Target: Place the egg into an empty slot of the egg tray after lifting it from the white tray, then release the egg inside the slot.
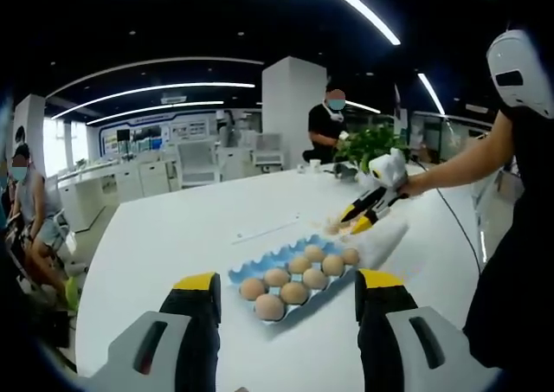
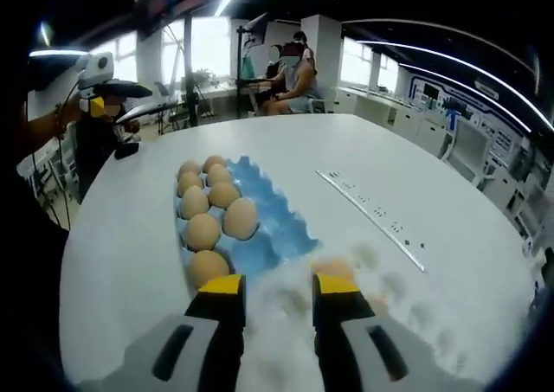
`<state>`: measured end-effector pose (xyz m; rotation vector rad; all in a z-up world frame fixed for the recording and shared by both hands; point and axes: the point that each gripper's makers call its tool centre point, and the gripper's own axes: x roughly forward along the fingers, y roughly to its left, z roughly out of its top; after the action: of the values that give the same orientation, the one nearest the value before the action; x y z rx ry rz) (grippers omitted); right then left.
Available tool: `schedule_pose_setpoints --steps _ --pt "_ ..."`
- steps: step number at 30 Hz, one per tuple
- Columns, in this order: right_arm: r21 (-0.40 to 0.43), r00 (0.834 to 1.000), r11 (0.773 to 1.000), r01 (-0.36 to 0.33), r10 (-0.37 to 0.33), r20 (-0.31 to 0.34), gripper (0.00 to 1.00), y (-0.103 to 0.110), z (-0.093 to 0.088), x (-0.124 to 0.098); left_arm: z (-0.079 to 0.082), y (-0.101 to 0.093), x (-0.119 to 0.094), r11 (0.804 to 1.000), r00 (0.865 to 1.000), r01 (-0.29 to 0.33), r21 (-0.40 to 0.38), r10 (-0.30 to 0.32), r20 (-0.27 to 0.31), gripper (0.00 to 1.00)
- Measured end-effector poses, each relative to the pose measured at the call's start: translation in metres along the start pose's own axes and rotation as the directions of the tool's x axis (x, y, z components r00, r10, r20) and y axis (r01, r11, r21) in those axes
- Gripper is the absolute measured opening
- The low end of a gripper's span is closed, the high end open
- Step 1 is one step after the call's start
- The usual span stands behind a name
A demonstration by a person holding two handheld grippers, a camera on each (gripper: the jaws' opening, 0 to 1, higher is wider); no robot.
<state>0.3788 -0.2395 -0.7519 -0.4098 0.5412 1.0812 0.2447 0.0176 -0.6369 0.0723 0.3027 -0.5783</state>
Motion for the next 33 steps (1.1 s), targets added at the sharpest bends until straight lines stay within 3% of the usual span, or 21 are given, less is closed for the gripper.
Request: schedule_pose_setpoints --steps 23,33 --pt "0.104 0.988 0.983 0.15 -0.145 -0.057 0.31 -0.036 -0.057 -0.06 0.002 -0.008 0.009 1.0 1.0 0.026 0.004 -0.026 0.001 0.63" --pt "0.13 0.979 0.972 0.197 -0.189 -0.07 0.3 -0.046 -0.07 -0.077 0.003 -0.009 0.011 0.999 0.999 0.034 0.01 -0.034 -0.001 0.63"
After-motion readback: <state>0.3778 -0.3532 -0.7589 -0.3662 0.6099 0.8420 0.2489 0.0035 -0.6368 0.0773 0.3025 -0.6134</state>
